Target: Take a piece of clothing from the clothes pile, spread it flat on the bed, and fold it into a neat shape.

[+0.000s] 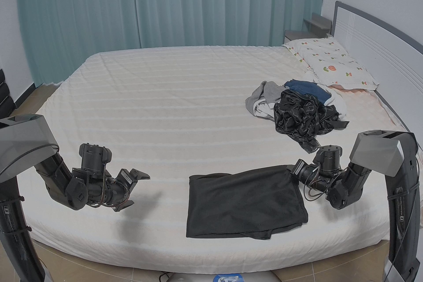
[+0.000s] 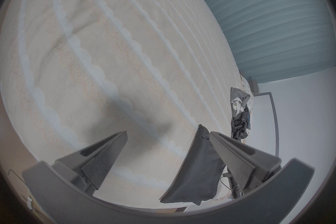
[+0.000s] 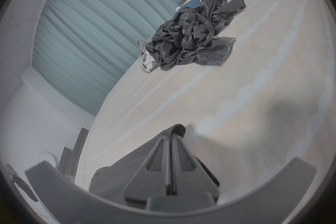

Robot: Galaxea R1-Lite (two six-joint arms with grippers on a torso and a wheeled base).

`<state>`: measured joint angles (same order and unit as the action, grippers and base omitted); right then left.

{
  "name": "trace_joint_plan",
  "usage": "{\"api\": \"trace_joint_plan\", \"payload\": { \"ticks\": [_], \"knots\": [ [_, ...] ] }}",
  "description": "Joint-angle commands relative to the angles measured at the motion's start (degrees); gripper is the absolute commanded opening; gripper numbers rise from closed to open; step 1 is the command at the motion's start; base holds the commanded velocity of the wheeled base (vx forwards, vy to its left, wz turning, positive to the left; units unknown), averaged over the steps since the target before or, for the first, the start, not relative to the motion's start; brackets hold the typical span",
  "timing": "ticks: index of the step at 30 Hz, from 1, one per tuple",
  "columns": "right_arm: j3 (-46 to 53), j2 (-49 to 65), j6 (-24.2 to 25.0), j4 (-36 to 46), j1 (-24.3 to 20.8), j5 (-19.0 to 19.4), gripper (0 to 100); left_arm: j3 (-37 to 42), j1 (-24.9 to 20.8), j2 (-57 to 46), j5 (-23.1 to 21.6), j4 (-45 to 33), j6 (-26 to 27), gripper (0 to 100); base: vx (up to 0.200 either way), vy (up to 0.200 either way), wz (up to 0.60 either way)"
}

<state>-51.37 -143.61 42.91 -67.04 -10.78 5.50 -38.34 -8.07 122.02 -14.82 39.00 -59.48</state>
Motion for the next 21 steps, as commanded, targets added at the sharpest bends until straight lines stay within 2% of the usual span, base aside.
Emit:
{"api": "trace_joint_plan", "payload": {
  "ticks": [1, 9, 16, 17, 19, 21],
  "knots": [
    [2.2, 2.4, -0.1, -0.6, 0.8, 0.0, 100, 0.0, 0.0, 0.1, 0.1, 0.0, 0.0, 100, 0.0, 0.0, 0.0],
    [15.6, 10.0, -1.3, -2.1, 0.3, 1.2, 100, -0.1, 0.0, 0.1, 0.1, 0.0, 0.0, 100, 0.0, 0.0, 0.0],
    [30.2, 12.8, -2.5, -9.4, -1.6, 7.7, 100, -0.1, -0.1, 0.1, 0.1, 0.0, 0.0, 100, 0.0, 0.0, 0.0],
    [30.2, 12.8, -2.5, -9.4, -1.6, 7.7, 100, -0.1, -0.1, 0.1, 0.1, 0.0, 0.0, 100, 0.0, 0.0, 0.0],
    [34.1, 12.0, -4.9, -12.4, -2.1, 10.3, 100, -0.1, 0.0, 0.1, 0.1, 0.0, 0.0, 100, 0.0, 0.0, 0.0],
    [34.6, 11.7, -6.0, -12.6, -2.1, 10.6, 100, -0.1, 0.0, 0.1, 0.0, 0.0, 0.0, 100, 0.0, 0.0, 0.0]
  ]
}}
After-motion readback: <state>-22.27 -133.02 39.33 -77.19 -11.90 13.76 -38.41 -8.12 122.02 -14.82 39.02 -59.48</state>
